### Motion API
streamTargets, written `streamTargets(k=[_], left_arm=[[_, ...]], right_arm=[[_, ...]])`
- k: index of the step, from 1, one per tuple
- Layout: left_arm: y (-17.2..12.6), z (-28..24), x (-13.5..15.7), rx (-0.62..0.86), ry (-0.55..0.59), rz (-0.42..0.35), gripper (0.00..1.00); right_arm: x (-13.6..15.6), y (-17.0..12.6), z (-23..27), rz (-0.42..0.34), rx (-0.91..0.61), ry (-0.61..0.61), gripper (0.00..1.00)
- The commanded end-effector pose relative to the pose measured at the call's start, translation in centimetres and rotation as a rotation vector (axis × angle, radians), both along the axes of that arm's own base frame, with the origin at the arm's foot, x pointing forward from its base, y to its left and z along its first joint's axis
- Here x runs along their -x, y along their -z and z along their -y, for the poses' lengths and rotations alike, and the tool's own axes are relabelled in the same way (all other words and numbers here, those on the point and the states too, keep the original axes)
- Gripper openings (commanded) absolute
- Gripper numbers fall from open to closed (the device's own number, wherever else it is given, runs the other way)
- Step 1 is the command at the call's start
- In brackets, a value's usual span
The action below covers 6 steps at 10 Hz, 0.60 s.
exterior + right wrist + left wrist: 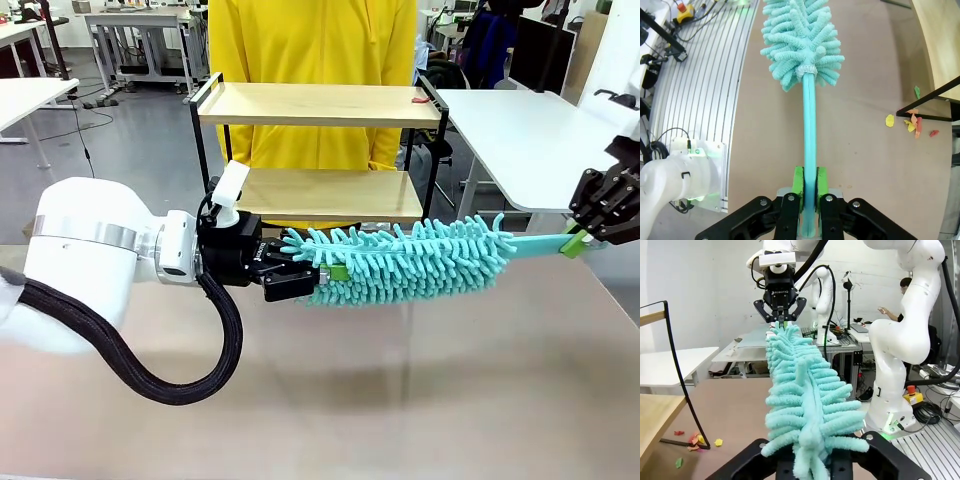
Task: Clean the shelf.
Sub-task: Hand the Duster back to the human.
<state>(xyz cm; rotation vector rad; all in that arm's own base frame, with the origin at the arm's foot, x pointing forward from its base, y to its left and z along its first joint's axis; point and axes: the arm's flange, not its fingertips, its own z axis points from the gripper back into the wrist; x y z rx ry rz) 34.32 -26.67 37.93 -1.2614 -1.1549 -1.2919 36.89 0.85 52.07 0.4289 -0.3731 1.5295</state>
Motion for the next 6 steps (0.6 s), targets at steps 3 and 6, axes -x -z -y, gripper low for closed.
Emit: streamTargets(k=[3, 6], left_arm=[[0.08, 0.74, 0.17, 0.021, 0.002, 0.025, 0.0], [0.01, 0.0, 0.0, 0.0, 0.0, 0.004, 0.0]], right_arm=[[-0.2, -0.24, -0.06, 0.02, -0.018, 0.0, 0.13], [0.41, -0.71, 0.4, 0.012, -0.047, 0.046, 0.71]])
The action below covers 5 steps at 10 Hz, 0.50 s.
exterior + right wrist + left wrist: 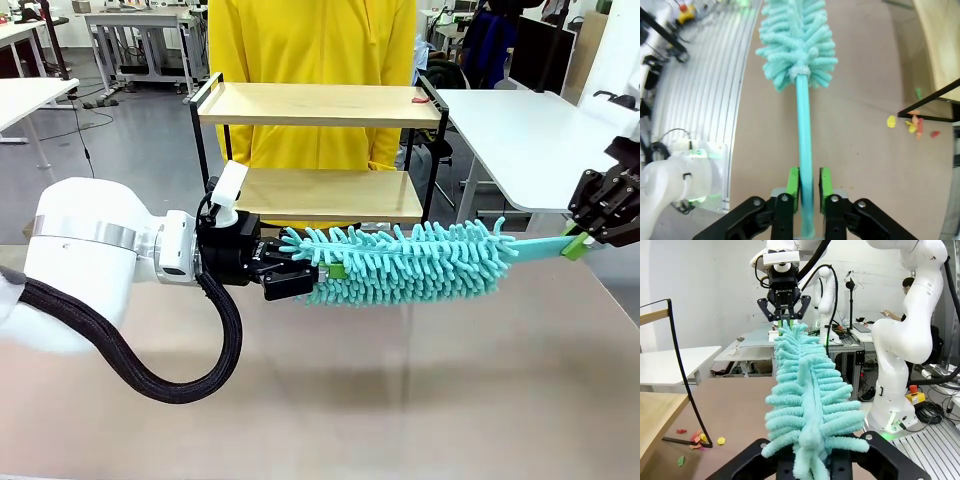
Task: Clean the shelf.
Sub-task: Hand the Duster back to the human.
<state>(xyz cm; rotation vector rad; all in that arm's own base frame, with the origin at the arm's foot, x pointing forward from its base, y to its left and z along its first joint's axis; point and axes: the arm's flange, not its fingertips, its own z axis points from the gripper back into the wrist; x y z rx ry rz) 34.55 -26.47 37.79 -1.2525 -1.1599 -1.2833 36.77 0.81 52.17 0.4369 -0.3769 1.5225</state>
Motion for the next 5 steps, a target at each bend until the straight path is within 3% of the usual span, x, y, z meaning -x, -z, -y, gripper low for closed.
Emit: streamTargets(k=[1, 2, 3, 5], left_arm=[[-0.1, 0.2, 0.2, 0.001, 0.012, 0.004, 0.0], [-0.1, 0.2, 0.2, 0.001, 0.012, 0.004, 0.0], [-0.1, 0.2, 0.2, 0.001, 0.012, 0.004, 0.0], [-0.1, 0.2, 0.2, 0.001, 0.012, 0.004, 0.0]], right_arm=[[0.9, -1.7, 0.8, 0.018, -0.121, 0.041, 1.0], [1.7, -3.3, 1.6, 0.053, -0.222, 0.065, 0.75], [2.3, -4.5, 2.7, 0.086, -0.33, 0.106, 1.0], [3.8, -6.3, 5.1, 0.16, -0.48, 0.202, 1.0]])
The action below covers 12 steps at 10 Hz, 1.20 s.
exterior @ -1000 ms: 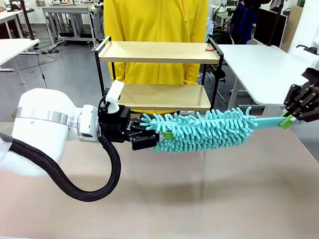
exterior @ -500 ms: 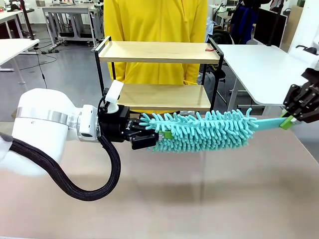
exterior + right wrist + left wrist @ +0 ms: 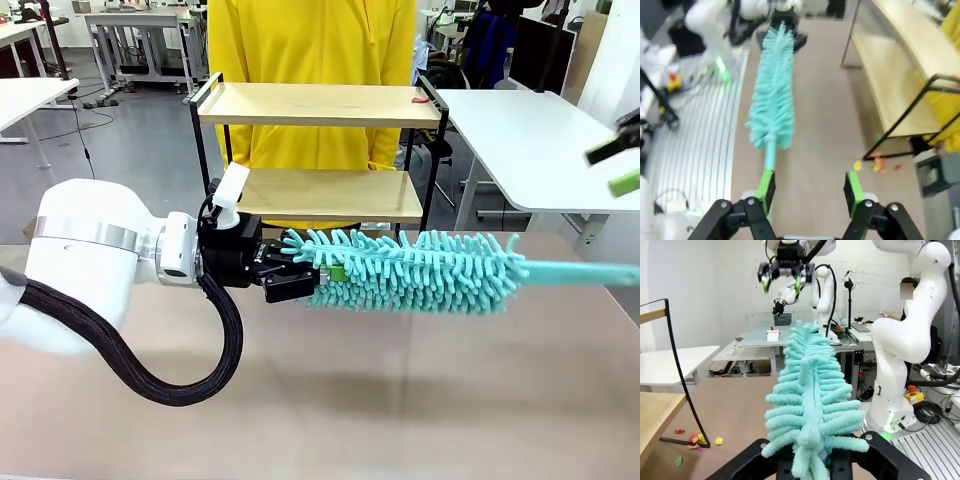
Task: Clean the shelf.
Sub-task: Hand the Duster back to the human.
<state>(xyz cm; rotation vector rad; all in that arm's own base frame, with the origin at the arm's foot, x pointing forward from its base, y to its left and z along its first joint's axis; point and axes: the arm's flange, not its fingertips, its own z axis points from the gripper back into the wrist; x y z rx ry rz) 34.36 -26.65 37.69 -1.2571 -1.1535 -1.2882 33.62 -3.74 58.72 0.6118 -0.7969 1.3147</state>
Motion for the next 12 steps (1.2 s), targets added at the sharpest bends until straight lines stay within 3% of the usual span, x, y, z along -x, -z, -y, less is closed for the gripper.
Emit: streamTargets(k=[1, 4, 6, 7, 8, 10, 12], left_arm=[[-0.2, 0.0, 0.0, 0.003, 0.005, 0.006, 0.0], [-0.2, 0.0, 0.0, 0.003, 0.005, 0.006, 0.0], [-0.2, 0.0, 0.0, 0.003, 0.005, 0.006, 0.0], [-0.2, 0.0, 0.0, 0.003, 0.005, 0.006, 0.0], [0.0, 0.0, 0.0, 0.0, 0.001, 0.0, 0.17], [-5.4, -3.3, -1.9, 0.048, -0.072, -0.037, 0.17], [-11.9, -6.5, -3.5, 0.031, -0.148, -0.027, 0.17]], right_arm=[[1.5, -0.4, 2.5, 0.071, -0.153, 0.101, 1.0], [2.7, -0.6, 7.1, 0.11, -0.301, 0.205, 1.0], [1.6, 0.2, 8.0, 0.127, -0.343, 0.164, 1.0], [2.9, -1.4, 8.2, 0.077, -0.289, 0.232, 1.0], [2.9, -1.4, 8.2, 0.077, -0.289, 0.232, 1.0], [2.9, -1.4, 8.2, 0.077, -0.289, 0.232, 1.0], [2.9, -1.4, 8.2, 0.077, -0.289, 0.232, 1.0]])
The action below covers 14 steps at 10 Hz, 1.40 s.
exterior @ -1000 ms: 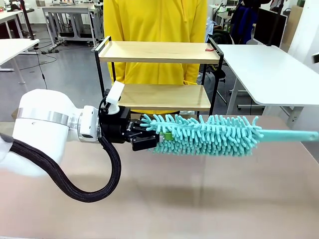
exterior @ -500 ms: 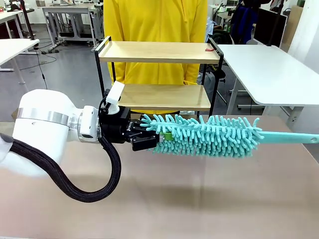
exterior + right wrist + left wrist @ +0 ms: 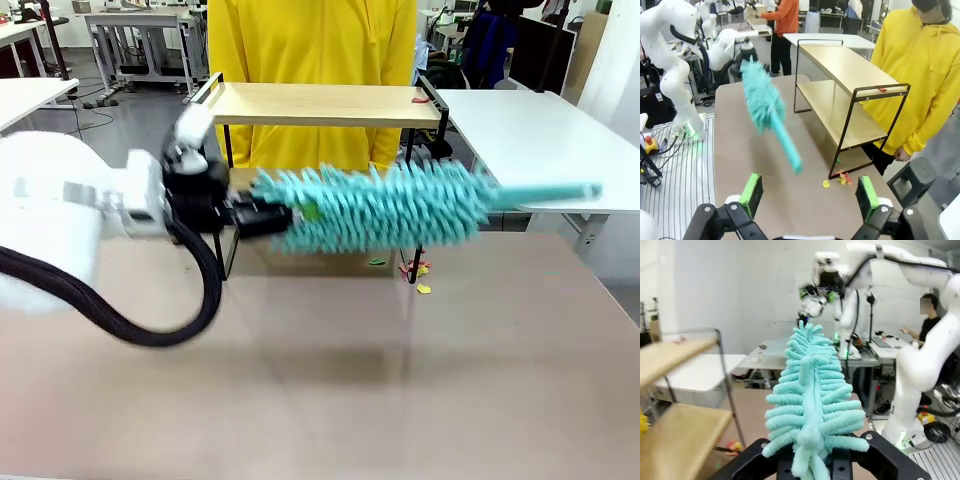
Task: Clean the shelf.
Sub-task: Hand the Duster back to the human.
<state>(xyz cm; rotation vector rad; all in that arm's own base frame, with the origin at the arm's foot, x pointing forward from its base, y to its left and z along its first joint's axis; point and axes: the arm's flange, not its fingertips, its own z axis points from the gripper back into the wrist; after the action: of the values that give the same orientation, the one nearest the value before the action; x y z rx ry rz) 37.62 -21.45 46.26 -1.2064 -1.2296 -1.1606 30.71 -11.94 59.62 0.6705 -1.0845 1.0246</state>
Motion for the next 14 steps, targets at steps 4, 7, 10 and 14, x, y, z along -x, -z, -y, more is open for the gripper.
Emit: streamTargets(k=[4, 7, 10, 14], left_arm=[[-15.4, -9.5, -0.9, -0.061, -0.367, 0.029, 0.17], [-18.2, -16.7, -0.4, -0.124, -0.719, -0.015, 0.17], [-17.2, -23.6, 1.3, -0.06, -1.088, -0.123, 0.17], [-13.7, -27.3, 3.3, -0.091, -1.335, -0.132, 0.17]], right_arm=[[0.0, -0.5, 0.0, 0.01, -0.012, -0.001, 1.0], [0.0, -0.5, 0.0, 0.01, -0.012, -0.001, 1.0], [0.0, -0.5, 0.0, 0.01, -0.012, -0.001, 1.0], [0.0, -0.5, 0.0, 0.01, -0.012, -0.001, 1.0]])
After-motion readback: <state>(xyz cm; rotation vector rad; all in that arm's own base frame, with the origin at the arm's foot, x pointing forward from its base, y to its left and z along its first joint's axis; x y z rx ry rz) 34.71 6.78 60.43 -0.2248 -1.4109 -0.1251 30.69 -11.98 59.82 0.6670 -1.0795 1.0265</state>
